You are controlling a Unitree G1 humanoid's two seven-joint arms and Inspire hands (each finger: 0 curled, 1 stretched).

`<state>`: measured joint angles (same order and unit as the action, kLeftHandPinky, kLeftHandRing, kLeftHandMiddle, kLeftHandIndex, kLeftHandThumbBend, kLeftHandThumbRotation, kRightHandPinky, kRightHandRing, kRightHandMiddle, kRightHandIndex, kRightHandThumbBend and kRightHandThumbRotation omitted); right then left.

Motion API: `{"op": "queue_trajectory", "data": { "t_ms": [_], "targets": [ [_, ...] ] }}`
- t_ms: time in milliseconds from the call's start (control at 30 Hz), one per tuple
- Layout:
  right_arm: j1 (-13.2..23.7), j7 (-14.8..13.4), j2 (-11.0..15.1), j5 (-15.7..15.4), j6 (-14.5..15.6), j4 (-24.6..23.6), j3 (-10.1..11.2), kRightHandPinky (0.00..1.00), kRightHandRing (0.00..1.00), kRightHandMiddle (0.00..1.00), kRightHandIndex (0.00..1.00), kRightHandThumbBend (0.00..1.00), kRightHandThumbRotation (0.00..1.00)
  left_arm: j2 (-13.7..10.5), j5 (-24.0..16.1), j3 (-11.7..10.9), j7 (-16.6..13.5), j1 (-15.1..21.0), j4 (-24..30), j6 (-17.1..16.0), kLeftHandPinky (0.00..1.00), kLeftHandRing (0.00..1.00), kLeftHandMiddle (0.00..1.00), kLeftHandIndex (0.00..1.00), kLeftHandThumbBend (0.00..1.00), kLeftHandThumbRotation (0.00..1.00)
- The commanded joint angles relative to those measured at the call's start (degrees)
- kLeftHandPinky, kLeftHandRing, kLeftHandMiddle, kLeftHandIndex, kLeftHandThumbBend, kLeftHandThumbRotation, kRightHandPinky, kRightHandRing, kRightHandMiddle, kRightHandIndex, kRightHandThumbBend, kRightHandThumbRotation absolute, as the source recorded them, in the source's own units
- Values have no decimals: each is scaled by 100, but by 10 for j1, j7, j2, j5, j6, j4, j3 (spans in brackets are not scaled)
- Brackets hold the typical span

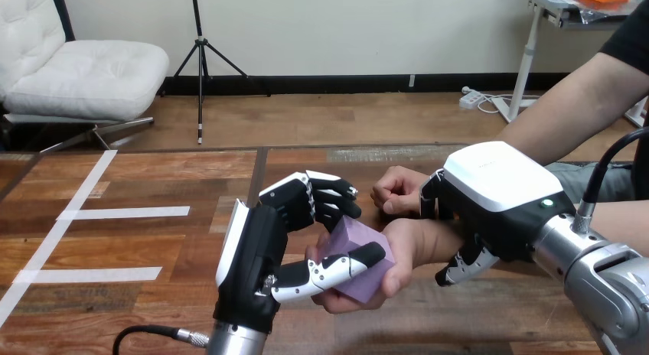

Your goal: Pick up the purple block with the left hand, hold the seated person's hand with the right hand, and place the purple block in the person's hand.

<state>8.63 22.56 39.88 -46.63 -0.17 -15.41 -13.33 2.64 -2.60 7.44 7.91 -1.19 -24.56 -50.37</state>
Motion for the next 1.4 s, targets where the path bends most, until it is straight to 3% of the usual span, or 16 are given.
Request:
{"op": "queue_trajectory", "data": {
  "t_ms": [0, 467, 633, 733, 867, 1167, 1367],
  "targets": [
    [27, -7, -12, 13, -2, -37, 25, 35, 41, 47, 46, 78, 0, 5, -9, 11, 1, 8, -11, -6, 38, 44, 51, 54, 76, 9],
    [22, -4, -10, 5, 1, -43, 24, 36, 41, 47, 47, 77, 0, -3, 1, 14, 8, 5, -12, -5, 38, 44, 51, 55, 76, 8],
    [21, -11, -4, -15, -5, -42, 20, 32, 38, 45, 50, 79, 0, -5, 4, 14, 12, 5, -12, -3, 39, 45, 52, 56, 75, 9],
    [22, 2, -4, -24, 2, -47, 18, 29, 36, 43, 52, 79, 0, -8, 5, 15, 16, 3, -8, 5, 40, 45, 52, 56, 75, 9],
    [20, 0, -4, -25, -2, -45, 19, 26, 33, 40, 56, 80, 0, -13, -5, 13, 14, 3, -10, 5, 41, 46, 53, 57, 75, 10],
    [18, 6, -6, -29, -1, -45, 19, 26, 36, 45, 63, 82, 0, -21, -15, 15, 16, -2, -1, 18, 43, 49, 56, 61, 77, 16],
    [15, -2, -2, -41, -6, -44, 18, 36, 49, 56, 66, 81, 0, -22, -21, 14, 12, -1, -4, 6, 45, 52, 60, 63, 79, 18]
  ]
}}
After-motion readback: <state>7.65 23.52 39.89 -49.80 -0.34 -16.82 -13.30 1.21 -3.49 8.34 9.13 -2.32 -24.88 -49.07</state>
